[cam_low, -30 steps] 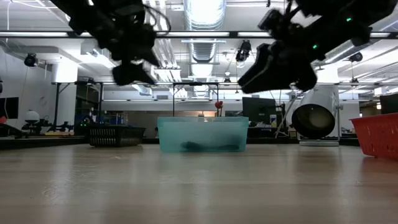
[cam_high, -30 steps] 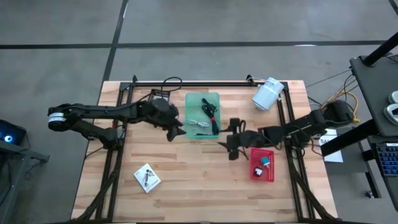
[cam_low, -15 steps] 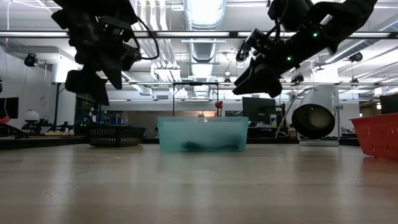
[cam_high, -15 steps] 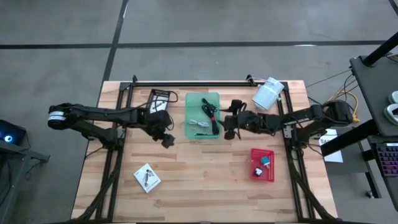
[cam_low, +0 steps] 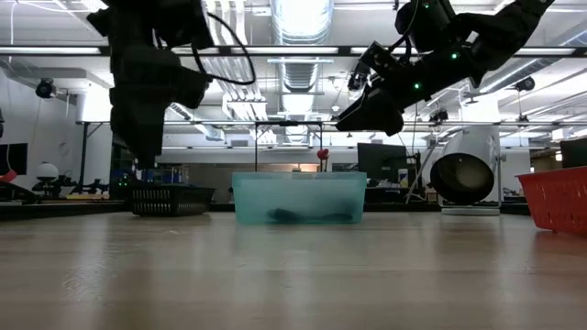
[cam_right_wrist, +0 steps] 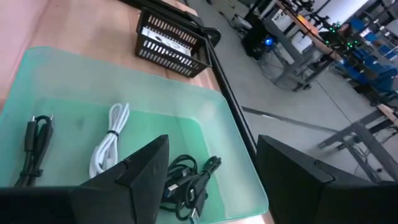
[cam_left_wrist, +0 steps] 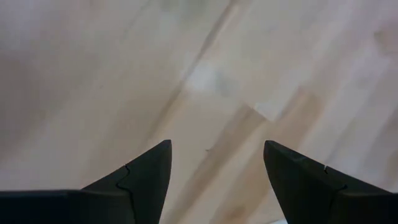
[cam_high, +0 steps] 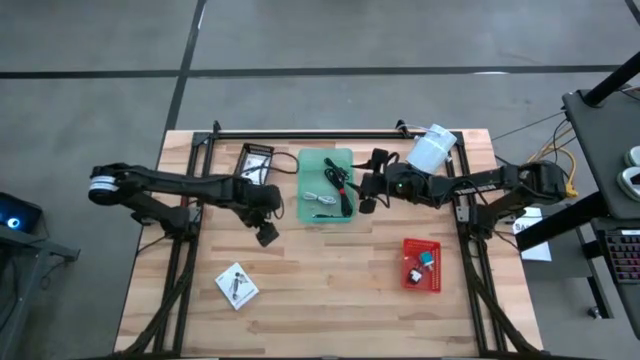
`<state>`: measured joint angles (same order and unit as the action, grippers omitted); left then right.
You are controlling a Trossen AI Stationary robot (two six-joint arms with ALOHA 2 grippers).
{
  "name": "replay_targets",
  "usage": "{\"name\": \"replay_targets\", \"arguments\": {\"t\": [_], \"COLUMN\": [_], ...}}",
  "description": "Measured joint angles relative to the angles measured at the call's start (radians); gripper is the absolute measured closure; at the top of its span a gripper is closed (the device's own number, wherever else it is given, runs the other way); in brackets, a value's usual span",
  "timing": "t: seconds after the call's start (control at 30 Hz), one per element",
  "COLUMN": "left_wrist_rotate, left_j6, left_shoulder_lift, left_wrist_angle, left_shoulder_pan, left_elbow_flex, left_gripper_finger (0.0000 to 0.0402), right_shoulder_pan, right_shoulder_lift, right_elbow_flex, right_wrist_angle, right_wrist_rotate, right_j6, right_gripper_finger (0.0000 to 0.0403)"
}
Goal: Pick and place items into bin
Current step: Put the white card reader box into the black bin
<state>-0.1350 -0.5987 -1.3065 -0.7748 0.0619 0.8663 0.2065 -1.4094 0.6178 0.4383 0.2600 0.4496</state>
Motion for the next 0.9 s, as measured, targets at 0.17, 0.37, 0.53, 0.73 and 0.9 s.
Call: {"name": "replay_targets", "arguments": {"t": [0.17,0.37,0.53,0.73,0.9], "left_wrist_rotate": [0.070,0.198,0.205,0.189,0.170], "left_j6": [0.150,0.265,0.292,0.285,0.206], "left_shoulder_lift": [-0.109,-0.261,-0.357,-0.433,-0.459], "left_wrist_angle": [-0.159,-0.368,-0.387,-0.445,-0.499], "left_shoulder_pan": [-0.013,-0.062,-0.120,-0.210,-0.283], "left_elbow_flex": [0.097,0.227,0.280,0.346,0.405], "left_gripper_finger": [0.0164,0.0164,0.0164,0.0164,0.0164], "right_shoulder_pan": [-0.001,0.000,-0.001,-0.001,-0.001], "right_shoulder_lift": [0.000,0.000,0.000,0.000,0.000], "right_elbow_flex": [-0.001,-0.001,-0.003,-0.004,-0.005], "right_wrist_angle": [-0.008,-0.033,-0.043,-0.081,-0.084], "right_wrist_rotate": [0.001,0.001,0.001,0.001,0.001], "right_j6": [-0.002,-0.043,-0.091,-0.134,-0.135], "right_gripper_finger": [0.0177,0.0177,0.0177,0.0177,0.0177]}}
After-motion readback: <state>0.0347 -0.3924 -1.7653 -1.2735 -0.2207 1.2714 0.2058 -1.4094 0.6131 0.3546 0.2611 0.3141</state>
